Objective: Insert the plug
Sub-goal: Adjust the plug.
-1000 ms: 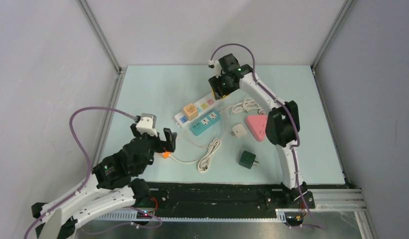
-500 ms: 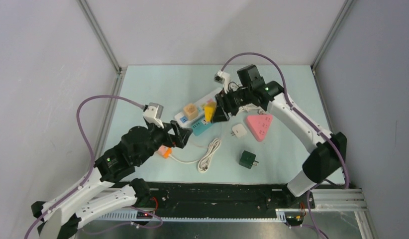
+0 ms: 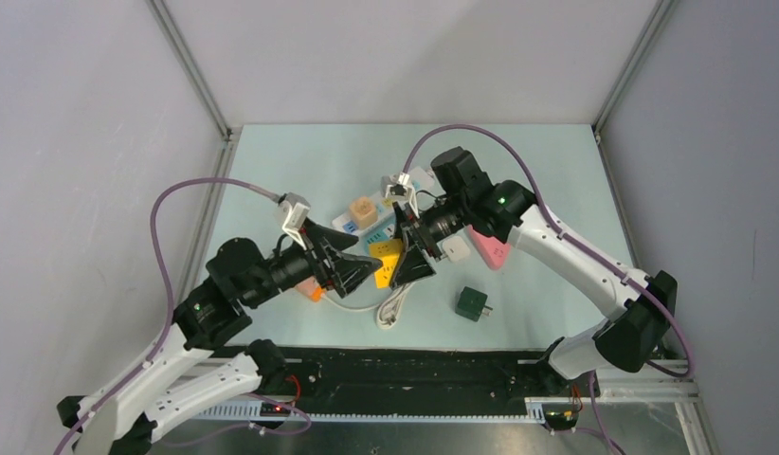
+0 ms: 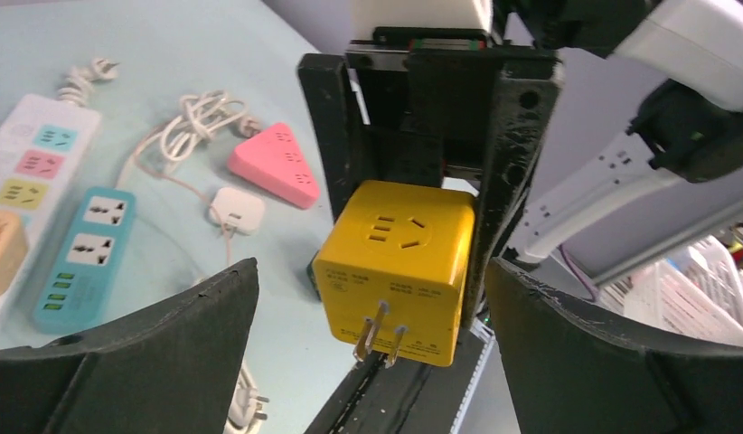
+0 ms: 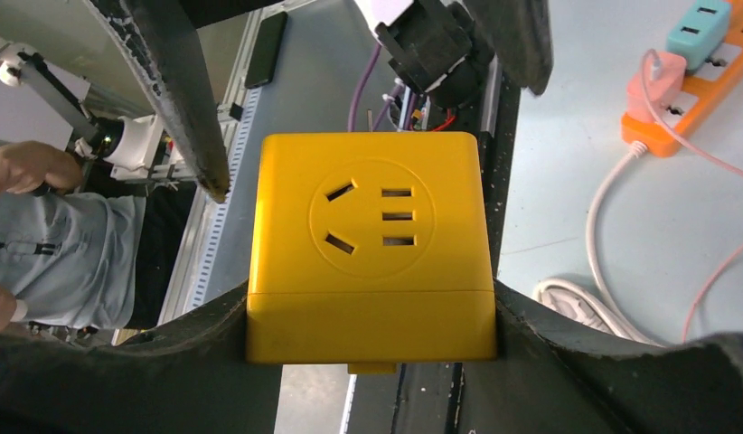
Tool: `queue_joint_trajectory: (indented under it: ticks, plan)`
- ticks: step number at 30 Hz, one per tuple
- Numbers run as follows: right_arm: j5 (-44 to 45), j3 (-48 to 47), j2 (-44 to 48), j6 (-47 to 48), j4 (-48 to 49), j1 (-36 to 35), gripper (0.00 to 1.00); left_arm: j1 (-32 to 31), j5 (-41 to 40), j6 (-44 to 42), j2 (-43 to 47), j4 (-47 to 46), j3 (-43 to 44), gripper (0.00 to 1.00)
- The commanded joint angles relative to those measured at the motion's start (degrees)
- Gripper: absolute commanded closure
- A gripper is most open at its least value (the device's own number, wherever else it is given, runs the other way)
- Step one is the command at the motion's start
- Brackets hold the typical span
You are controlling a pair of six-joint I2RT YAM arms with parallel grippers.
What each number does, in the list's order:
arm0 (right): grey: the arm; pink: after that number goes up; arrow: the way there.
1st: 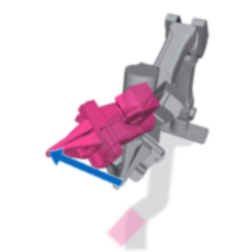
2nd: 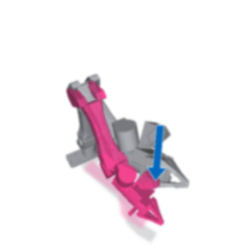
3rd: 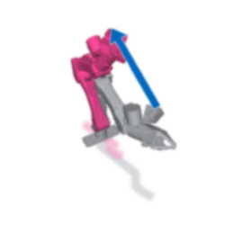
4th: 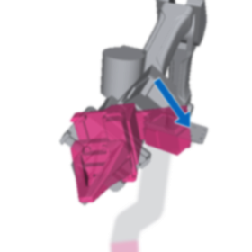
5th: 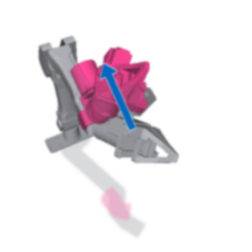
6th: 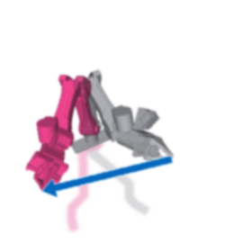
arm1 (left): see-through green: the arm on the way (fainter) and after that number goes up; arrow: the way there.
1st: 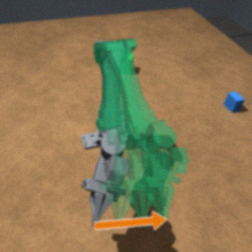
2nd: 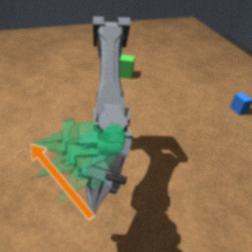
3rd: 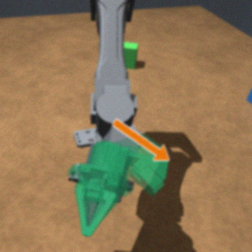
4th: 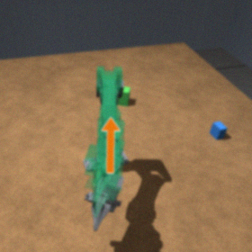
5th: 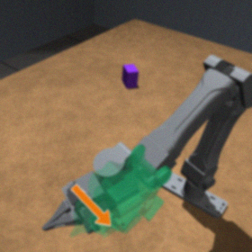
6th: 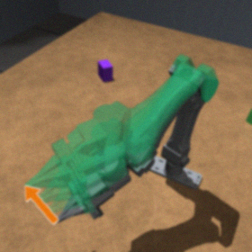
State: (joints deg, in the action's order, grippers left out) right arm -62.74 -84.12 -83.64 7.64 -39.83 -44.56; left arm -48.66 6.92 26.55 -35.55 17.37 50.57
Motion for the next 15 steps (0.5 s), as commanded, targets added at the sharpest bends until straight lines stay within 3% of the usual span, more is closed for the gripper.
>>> queue_joint_trajectory:
  ticks: [1, 9, 15]
  plan:
    - [-5.2, -0.2, 2.1, 1.3, 3.1, -0.9, 1.00, 0.5, 9.4, 1.8, 0.4, -3.3, -1.1, 0.03]
    - [-6.7, -0.7, 1.3, 1.7, 3.6, -1.0, 1.00, 1.1, 12.8, 5.2, 0.4, -4.0, -2.9, 0.16]
    - [-7.3, -1.5, 0.5, 3.6, 1.5, -1.1, 1.00, 1.6, 14.0, 6.6, 0.1, -5.7, -3.2, 0.36]
